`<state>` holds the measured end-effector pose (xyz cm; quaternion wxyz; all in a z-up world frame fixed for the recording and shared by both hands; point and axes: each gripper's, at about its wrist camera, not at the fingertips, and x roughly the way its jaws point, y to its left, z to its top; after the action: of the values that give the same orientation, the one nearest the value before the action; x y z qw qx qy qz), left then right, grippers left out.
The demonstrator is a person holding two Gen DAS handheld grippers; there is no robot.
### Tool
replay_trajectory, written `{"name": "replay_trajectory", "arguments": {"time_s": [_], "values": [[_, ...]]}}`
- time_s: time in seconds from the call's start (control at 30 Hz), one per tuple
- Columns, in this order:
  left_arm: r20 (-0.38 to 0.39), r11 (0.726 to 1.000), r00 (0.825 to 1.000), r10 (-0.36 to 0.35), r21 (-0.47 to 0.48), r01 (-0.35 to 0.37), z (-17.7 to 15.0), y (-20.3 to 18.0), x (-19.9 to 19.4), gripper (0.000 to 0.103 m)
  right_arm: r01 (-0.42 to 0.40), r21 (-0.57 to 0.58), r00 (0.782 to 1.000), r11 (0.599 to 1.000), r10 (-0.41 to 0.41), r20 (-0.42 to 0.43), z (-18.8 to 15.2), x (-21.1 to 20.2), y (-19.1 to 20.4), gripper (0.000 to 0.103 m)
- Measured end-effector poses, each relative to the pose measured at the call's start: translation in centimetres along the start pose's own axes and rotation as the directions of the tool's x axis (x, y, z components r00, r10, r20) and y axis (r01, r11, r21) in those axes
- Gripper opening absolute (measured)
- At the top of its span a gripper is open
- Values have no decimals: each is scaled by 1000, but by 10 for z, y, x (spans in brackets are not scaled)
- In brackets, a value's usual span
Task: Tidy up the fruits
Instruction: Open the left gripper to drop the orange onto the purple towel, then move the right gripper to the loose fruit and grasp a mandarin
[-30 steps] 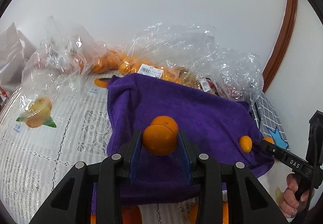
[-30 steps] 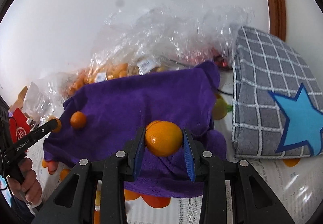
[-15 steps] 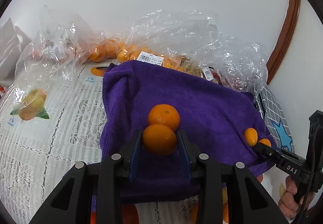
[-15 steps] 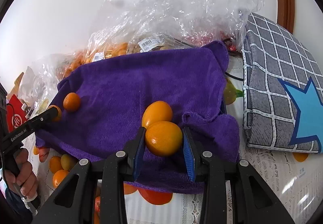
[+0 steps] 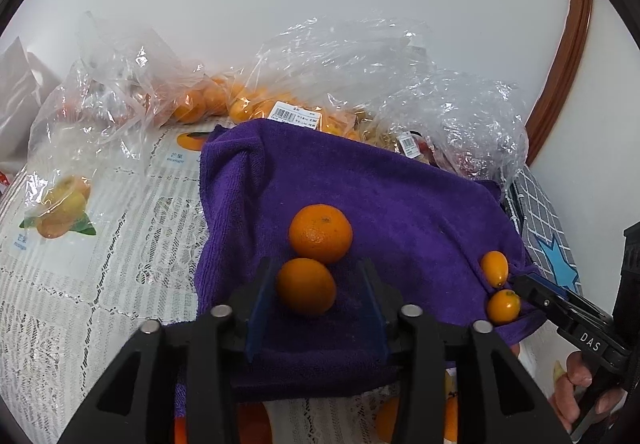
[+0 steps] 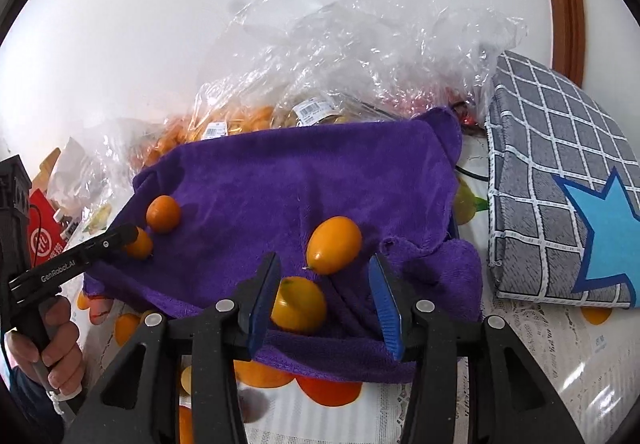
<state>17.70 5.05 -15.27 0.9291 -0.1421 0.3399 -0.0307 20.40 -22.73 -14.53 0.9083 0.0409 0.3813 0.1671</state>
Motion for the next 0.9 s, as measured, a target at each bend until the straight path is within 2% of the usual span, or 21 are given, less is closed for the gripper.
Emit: {"name": "replay_trajectory", "arguments": {"time_s": [0.17, 0.33, 0.43, 0.47, 0.57, 0.77, 0.9], "values": [[19, 1000, 1000, 0, -6, 0, -1, -1, -4, 44, 32, -26, 999, 999, -31, 24, -1, -6, 5, 46], [53, 999, 998, -38, -23, 40, -3, 3, -14, 44, 63, -25, 992, 998, -60, 109, -1, -16, 7, 50], [69, 998, 996, -47, -29, 50, -6, 4, -21, 44, 51, 2, 994, 999, -51, 100, -1, -19, 6, 50], [72, 997, 995, -64, -32, 67, -7, 5, -24, 44, 55, 0, 994, 999, -54, 99, -2, -21, 7, 50], [89, 998, 994, -56, -30, 59, -12, 4, -34, 44, 55, -36, 993, 998, -51, 103, -7, -29, 18, 50], [80, 998, 994, -68, -2, 69, -31, 3, -54, 44, 19, -54, 996, 998, -14, 84, -34, -52, 41, 50], [66, 997, 996, -64, 43, 61, -47, -3, -69, 44, -27, -19, 998, 999, 28, 61, -55, -61, 44, 50]]}}
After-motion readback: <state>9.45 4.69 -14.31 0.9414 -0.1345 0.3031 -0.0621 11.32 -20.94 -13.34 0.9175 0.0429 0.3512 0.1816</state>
